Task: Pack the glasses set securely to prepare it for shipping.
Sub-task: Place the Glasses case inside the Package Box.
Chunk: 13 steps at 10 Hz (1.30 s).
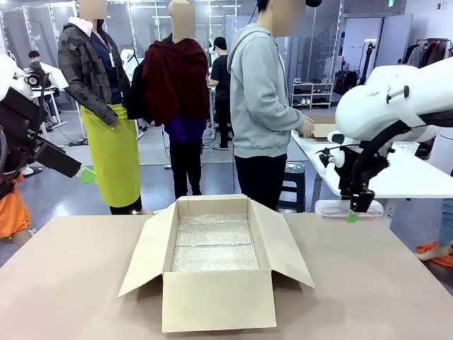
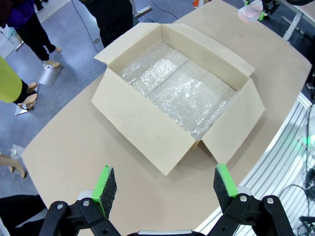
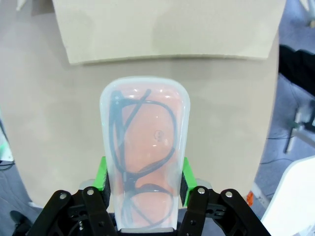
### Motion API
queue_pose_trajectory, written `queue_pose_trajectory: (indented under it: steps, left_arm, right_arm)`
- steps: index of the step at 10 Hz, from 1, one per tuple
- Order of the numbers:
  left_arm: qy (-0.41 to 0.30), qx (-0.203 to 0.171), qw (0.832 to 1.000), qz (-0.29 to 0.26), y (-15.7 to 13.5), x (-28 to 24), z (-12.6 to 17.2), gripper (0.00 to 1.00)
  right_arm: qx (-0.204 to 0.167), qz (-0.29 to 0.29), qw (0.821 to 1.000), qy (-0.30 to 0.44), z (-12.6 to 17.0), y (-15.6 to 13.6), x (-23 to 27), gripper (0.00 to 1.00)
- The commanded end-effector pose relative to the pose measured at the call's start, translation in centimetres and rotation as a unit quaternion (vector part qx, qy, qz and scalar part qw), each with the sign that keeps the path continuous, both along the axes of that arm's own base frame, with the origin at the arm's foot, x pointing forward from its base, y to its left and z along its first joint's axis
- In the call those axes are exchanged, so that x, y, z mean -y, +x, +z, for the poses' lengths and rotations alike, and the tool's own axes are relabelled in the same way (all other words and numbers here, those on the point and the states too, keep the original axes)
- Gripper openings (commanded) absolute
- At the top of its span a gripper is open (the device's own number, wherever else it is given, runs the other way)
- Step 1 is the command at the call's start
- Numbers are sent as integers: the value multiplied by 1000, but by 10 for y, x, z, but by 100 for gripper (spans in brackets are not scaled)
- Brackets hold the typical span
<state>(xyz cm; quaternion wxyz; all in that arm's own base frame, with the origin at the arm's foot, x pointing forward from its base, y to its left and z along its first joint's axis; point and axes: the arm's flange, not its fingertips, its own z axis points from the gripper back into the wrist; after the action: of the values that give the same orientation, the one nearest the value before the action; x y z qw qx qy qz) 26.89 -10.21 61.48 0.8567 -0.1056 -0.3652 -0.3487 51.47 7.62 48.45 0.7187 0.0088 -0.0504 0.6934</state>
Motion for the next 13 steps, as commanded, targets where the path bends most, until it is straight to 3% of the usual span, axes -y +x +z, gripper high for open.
queue_pose_trajectory:
  steps: [1, 3, 7, 11, 13]
  left_arm:
    - [0, 2, 1000, -2, 0, -1, 1, 100]
    - [0, 2, 1000, -2, 0, -1, 1, 100]
    - [0, 2, 1000, -2, 0, -1, 1, 100]
    - [0, 2, 1000, -2, 0, -1, 1, 100]
    - [0, 2, 1000, -2, 0, -1, 1, 100]
  right_arm:
    - [-7, 6, 1000, -16, 25, 7, -56, 63]
    - [-33, 12, 999, -19, 24, 14, -128, 63]
    - [-11, 21, 999, -30, 11, 49, -247, 63]
    - [-17, 25, 999, -15, -47, 77, -295, 63]
    - [10, 24, 999, -18, -79, 77, -304, 63]
